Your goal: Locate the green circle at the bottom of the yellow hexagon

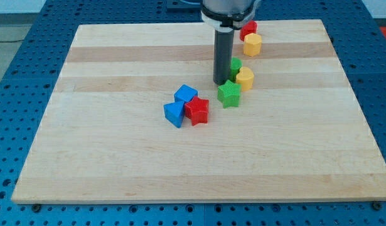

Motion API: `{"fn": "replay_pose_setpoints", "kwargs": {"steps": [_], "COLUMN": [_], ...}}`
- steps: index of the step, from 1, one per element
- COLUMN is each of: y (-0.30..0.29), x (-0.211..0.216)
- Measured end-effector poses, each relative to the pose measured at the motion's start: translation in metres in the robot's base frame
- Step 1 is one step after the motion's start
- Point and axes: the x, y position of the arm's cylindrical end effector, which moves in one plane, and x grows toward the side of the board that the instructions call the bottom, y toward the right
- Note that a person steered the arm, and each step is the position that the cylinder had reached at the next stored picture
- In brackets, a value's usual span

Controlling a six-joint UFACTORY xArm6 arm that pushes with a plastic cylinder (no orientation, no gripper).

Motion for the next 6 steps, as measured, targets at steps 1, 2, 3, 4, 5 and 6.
{"fn": "replay_pose_setpoints", "kwargs": {"steps": [1,2,3,4,5,6], "y": [0.020,0.025,-0.002,-0.004,0.011,0.029], "x": [-0.016,-0.023,-0.023,-0.036,-0.042,-0.042]}}
